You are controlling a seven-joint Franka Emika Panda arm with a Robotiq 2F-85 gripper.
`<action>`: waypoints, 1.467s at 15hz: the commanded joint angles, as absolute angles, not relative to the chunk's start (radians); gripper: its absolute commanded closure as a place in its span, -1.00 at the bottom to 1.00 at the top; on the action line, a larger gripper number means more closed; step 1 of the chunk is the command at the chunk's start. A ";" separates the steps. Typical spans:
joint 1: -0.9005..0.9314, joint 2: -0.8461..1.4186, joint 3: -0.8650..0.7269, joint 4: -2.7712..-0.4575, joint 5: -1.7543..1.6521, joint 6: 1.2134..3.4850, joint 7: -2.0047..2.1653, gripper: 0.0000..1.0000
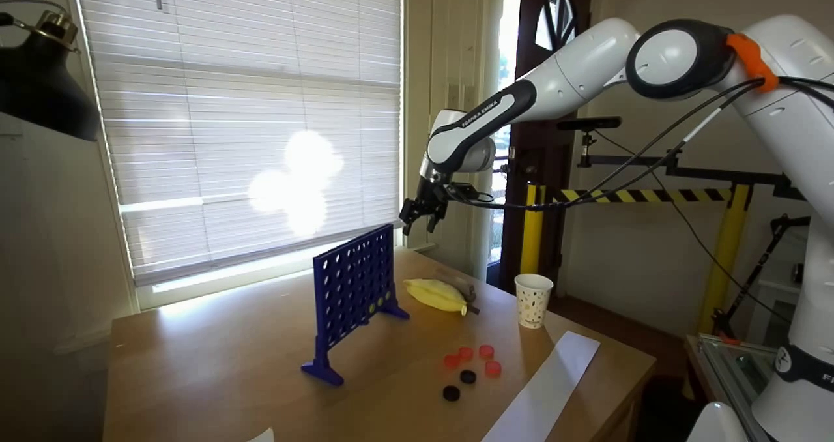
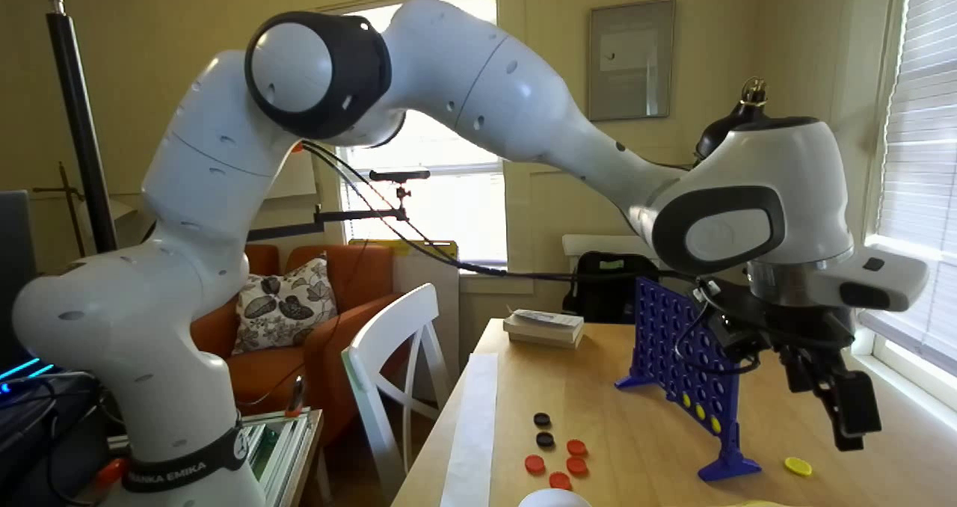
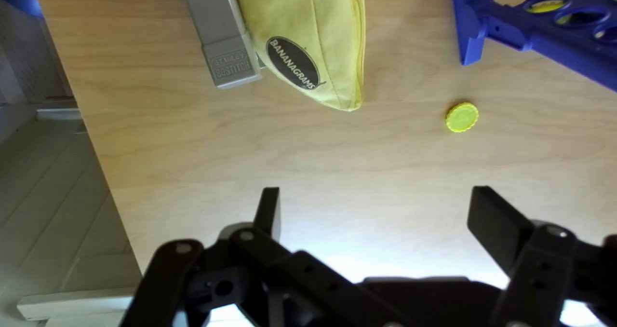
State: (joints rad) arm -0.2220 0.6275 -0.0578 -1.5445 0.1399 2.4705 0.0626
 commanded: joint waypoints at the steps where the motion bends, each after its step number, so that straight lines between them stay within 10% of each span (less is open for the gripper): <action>1: -0.245 0.710 -0.026 -1.445 0.183 2.462 0.012 -1.00; 22: -0.276 0.810 0.071 -1.318 0.268 2.277 -0.080 -1.00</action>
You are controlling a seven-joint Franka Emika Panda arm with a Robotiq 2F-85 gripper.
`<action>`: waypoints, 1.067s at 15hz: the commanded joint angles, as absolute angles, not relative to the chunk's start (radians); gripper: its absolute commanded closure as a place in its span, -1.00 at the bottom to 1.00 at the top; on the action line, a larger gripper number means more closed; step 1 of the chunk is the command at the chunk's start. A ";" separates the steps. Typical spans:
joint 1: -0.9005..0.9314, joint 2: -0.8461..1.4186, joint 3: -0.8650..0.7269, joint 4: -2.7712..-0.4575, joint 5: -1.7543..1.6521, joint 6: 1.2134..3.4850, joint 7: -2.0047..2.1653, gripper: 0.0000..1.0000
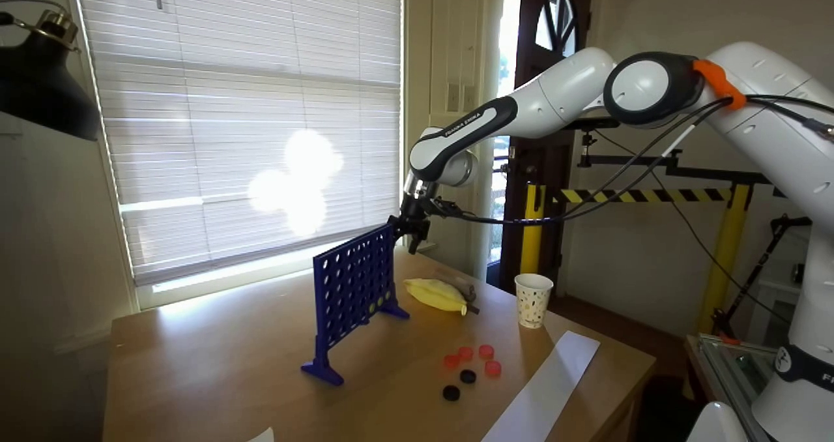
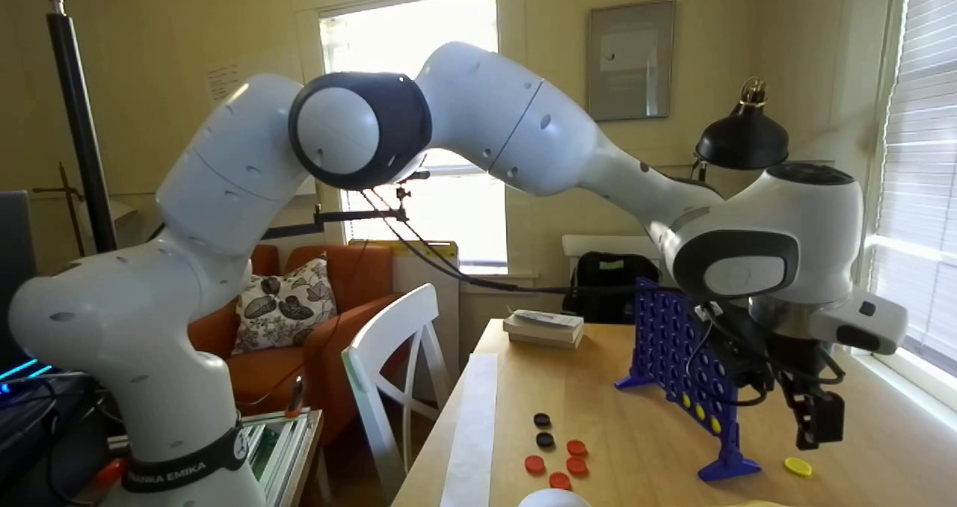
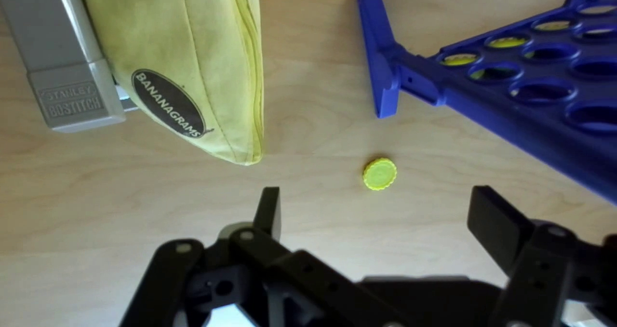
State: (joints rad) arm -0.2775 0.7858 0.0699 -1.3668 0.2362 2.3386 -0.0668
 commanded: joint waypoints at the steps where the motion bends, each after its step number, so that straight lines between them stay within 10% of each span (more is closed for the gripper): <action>1: -0.275 0.810 0.070 -1.315 0.267 2.265 -0.079 -1.00; 16: -0.239 0.833 0.061 -1.284 0.254 2.188 -0.067 -1.00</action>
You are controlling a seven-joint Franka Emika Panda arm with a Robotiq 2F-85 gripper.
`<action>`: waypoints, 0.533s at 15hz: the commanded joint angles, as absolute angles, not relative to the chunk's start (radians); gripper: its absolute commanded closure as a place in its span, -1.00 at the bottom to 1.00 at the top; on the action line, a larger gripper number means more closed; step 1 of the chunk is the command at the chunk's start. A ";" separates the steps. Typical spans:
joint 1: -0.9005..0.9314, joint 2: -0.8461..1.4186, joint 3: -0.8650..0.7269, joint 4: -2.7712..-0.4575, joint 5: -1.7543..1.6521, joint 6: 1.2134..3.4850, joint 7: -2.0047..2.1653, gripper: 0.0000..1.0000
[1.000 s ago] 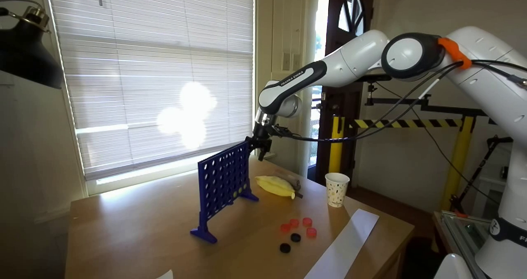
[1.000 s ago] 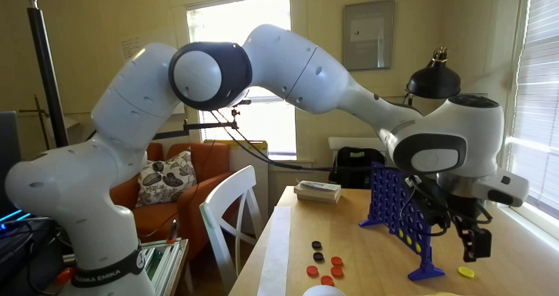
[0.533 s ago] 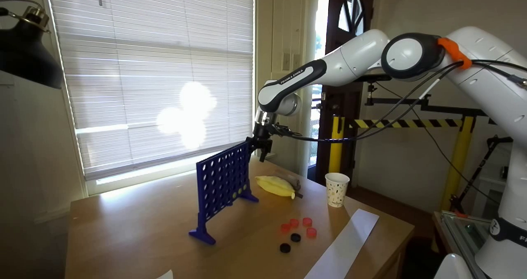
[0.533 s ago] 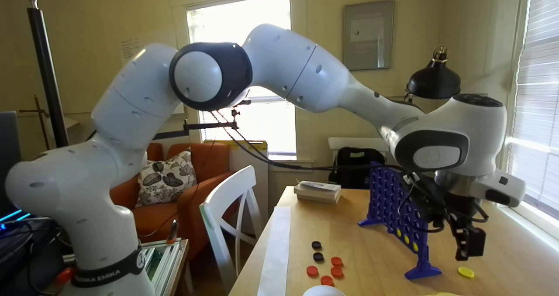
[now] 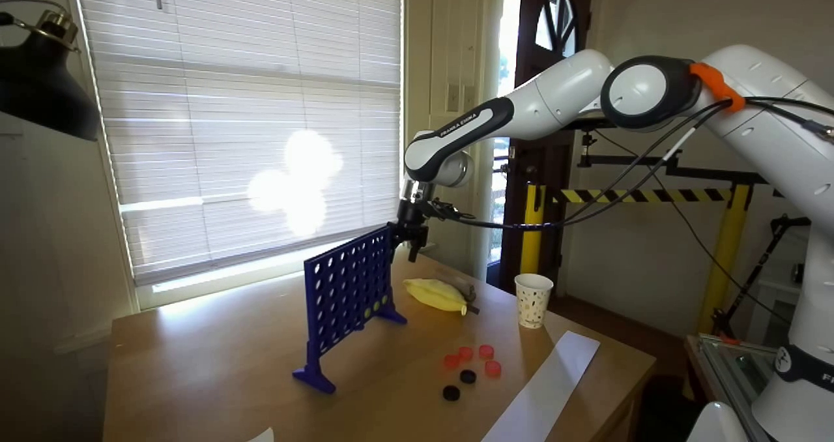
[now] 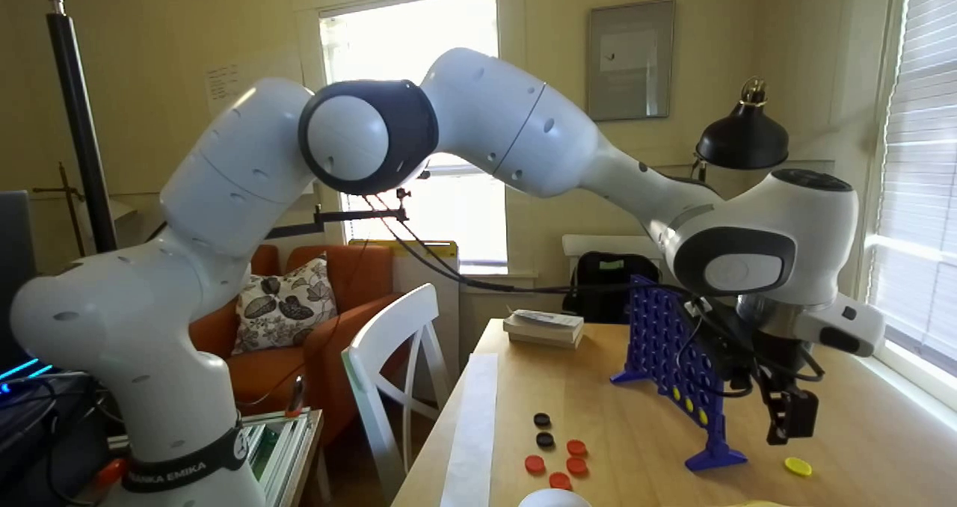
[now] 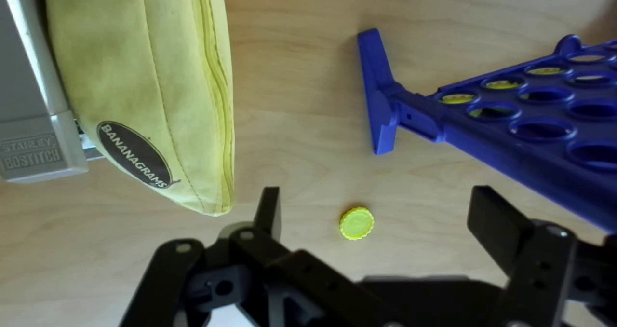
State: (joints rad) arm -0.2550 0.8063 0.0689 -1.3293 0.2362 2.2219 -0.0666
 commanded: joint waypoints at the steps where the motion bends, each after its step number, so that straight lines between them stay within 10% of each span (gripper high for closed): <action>1: -0.235 0.834 0.061 -1.284 0.252 2.186 -0.068 -1.00; 8: -0.222 0.857 0.060 -1.278 0.247 2.252 -0.100 -1.00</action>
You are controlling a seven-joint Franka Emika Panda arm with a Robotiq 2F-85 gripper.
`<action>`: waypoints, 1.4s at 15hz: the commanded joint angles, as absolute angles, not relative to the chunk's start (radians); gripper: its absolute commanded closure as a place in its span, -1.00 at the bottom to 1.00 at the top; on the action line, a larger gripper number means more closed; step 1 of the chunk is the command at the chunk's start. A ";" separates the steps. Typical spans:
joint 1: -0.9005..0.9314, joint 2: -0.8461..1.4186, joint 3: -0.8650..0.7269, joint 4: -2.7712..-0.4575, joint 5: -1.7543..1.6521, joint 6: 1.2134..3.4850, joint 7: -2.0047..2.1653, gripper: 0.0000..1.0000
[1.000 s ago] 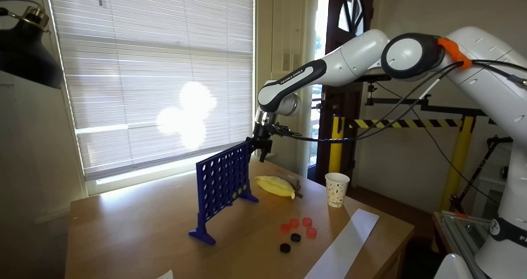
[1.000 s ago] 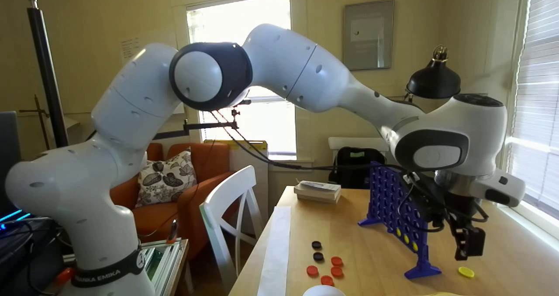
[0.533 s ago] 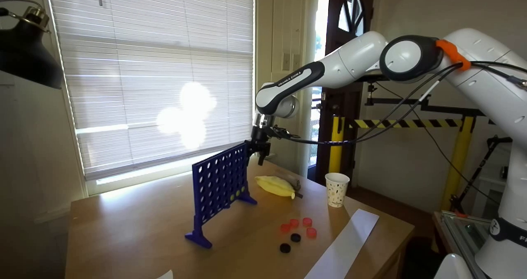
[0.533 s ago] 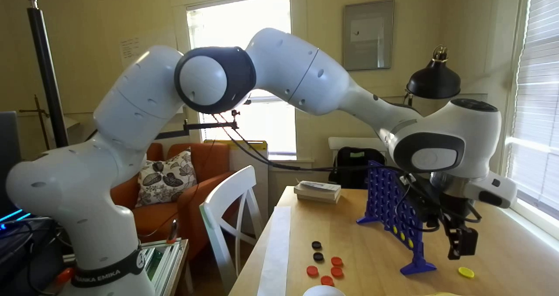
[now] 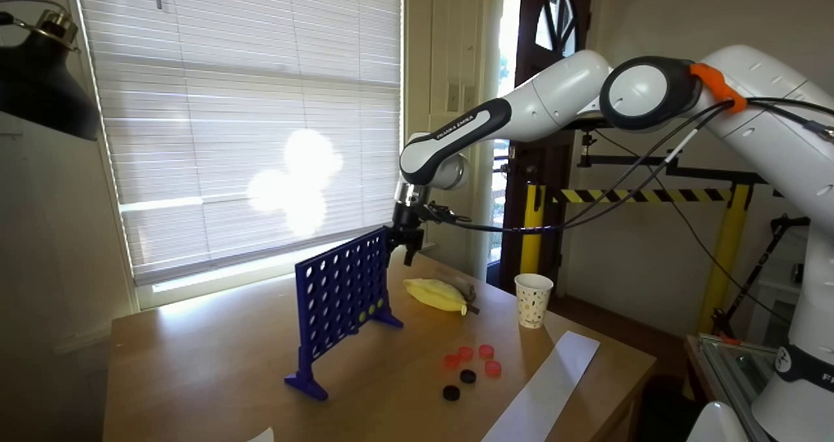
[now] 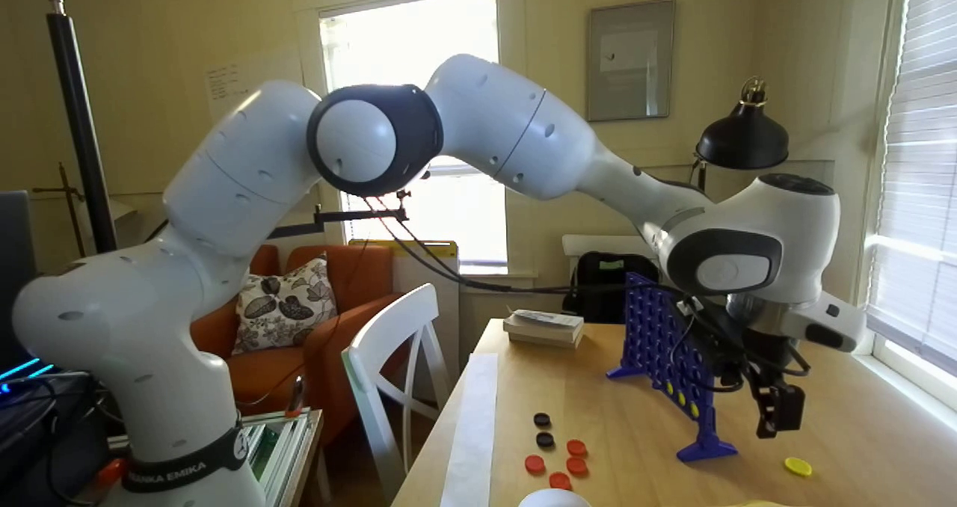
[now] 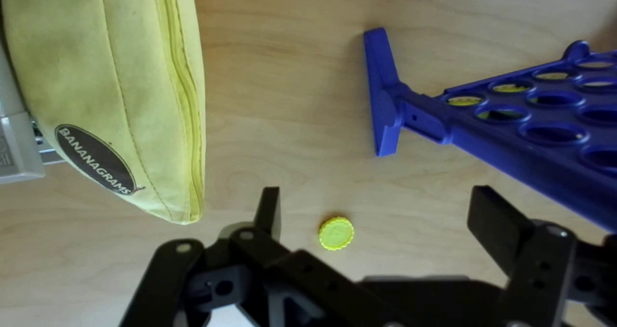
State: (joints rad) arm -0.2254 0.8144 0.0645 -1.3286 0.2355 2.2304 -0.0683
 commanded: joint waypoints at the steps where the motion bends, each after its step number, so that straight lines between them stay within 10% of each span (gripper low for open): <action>1: -0.224 0.863 0.063 -1.275 0.248 2.269 -0.111 -1.00; 21: -0.257 0.955 0.135 -1.269 0.249 2.521 -0.282 -1.00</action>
State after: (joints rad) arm -0.2337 0.9389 0.0991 -1.2744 0.2352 2.4934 -0.2407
